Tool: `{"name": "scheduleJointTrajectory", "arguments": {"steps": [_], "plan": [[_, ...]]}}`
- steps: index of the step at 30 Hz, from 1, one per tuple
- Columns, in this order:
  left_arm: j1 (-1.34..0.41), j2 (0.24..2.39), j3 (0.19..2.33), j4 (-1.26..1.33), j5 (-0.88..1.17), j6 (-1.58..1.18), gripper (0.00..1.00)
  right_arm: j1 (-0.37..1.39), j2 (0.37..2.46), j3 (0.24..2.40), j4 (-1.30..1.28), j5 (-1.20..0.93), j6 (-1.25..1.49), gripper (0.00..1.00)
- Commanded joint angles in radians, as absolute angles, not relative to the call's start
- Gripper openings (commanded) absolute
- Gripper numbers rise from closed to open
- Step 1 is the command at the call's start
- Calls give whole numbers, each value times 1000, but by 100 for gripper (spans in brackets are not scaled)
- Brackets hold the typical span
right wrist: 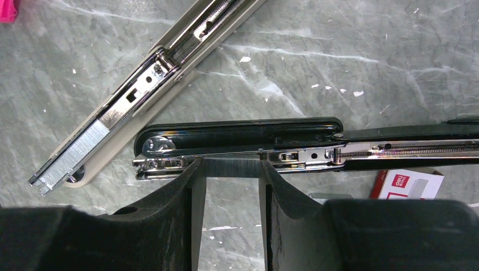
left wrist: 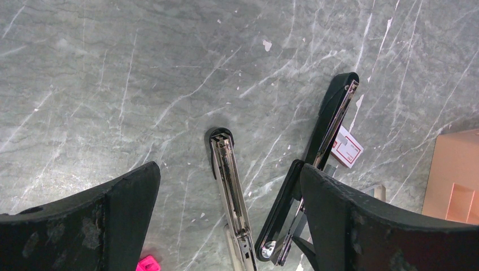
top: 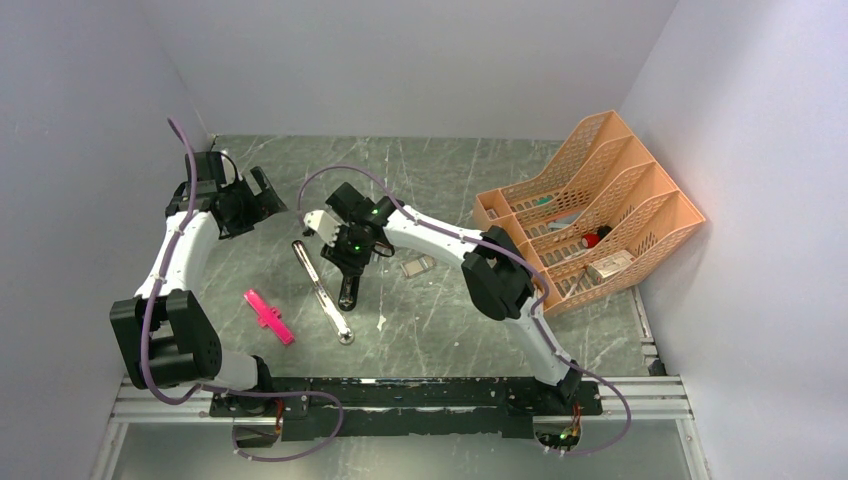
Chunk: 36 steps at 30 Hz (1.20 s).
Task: Load the staples into the stapler
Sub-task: Install the staple into the stapler.
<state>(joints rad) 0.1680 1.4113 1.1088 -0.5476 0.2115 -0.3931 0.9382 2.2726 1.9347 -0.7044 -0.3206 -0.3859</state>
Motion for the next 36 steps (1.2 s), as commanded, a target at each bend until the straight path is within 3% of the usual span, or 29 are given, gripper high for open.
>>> {"name": "scheduleJointTrajectory", "arguments": {"steps": [1, 36], "plan": [[179, 1405, 1123, -554, 220, -396, 98, 942, 2299, 1967, -697, -312, -382, 10], [179, 1407, 1123, -551, 232, -394, 98, 943, 2320, 1956, -731, -269, -402, 10]]}}
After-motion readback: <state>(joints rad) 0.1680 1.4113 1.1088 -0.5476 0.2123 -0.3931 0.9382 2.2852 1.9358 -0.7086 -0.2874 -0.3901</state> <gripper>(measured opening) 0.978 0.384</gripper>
